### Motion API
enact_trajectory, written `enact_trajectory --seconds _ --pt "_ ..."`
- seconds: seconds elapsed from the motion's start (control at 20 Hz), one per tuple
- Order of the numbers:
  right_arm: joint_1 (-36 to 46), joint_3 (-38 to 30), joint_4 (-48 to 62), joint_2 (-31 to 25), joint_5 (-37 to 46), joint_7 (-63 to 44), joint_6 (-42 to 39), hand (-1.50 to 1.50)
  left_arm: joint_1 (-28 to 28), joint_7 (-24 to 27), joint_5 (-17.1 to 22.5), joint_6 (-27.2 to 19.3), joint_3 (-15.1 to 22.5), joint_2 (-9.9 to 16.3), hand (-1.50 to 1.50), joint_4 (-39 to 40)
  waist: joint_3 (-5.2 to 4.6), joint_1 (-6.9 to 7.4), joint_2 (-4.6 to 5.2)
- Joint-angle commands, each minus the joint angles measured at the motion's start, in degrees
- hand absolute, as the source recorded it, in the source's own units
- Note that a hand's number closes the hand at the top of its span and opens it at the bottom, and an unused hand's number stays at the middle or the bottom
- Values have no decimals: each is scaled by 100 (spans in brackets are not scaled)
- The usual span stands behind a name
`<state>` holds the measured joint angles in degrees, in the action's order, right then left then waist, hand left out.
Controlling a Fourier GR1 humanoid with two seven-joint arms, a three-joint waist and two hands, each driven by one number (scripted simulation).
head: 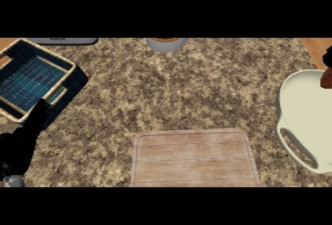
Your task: Pick the sweet potato from the cutting board and place it in the pot
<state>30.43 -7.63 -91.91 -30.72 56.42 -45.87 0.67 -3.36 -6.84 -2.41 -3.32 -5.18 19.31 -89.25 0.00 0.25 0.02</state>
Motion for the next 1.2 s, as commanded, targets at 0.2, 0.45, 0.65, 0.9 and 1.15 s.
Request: enact_trajectory --seconds 0.2,0.45,0.65,0.9,1.15 --pt "295 -879 2315 -526 -611 1938 844 150 320 -170 -123 40 -42 -36 0 48 5 48 28" --pt "767 -753 3975 -556 -247 2545 1328 150 400 -199 -448 -173 169 -255 0 36 6 106 48" --pt "1141 -831 5075 -560 -163 2978 1711 150 287 -150 -166 168 -121 -30 0 -32 6 125 37" --pt "1652 -1546 6113 -707 -917 3551 1678 -150 100 -256 -340 -26 168 -351 0 -267 15 195 58" --pt "1938 -1886 6876 -842 -1256 4450 1886 -150 339 46 -363 7 75 -372 0 184 13 182 85"
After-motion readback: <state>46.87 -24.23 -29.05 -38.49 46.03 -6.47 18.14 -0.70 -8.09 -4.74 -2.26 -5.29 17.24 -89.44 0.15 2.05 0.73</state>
